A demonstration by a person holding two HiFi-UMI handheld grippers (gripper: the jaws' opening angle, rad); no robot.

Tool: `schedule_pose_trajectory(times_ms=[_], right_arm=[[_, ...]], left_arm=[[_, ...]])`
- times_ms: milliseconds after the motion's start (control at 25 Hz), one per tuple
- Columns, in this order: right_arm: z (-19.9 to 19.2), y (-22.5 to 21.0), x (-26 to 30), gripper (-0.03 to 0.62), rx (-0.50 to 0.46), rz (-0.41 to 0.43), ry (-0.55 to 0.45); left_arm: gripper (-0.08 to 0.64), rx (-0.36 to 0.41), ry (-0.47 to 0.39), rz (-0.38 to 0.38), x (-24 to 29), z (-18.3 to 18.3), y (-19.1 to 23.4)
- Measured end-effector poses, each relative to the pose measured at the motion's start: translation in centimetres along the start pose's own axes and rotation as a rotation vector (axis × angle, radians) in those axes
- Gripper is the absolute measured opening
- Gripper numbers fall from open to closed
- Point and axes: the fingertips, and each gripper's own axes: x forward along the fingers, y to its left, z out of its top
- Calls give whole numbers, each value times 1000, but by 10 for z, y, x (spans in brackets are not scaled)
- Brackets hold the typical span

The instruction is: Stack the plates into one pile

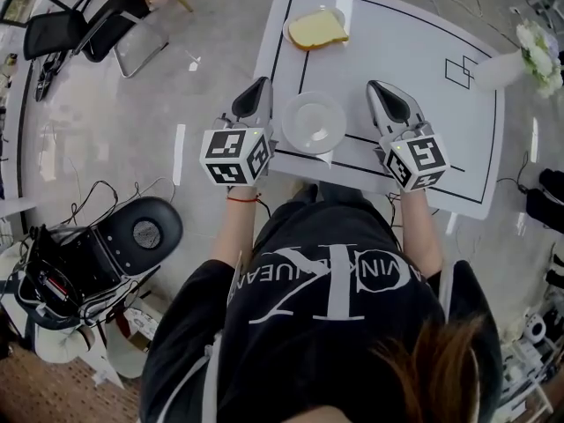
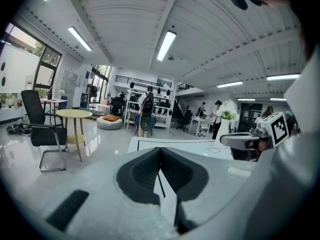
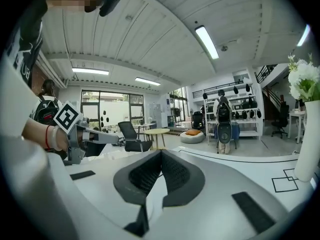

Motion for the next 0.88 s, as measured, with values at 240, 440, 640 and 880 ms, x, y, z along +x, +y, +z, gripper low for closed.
schedule_pose_trajectory(times_ms=[240,440,640,880], right_arm=[[18,-11,-7,2,-11,-9,-62],[32,-16,-13,2,-30,-12,-115],[43,-19,-17,2,-36,-16,-154],[53,-20,-20,2,-36,-20,-180]], left_arm=[[6,34,-104,25,-5,22,1],[6,66,-139,41,-9,34,-2],[6,76,-159,58,-14,41,2],[6,80,-189,77,-22,51,7]])
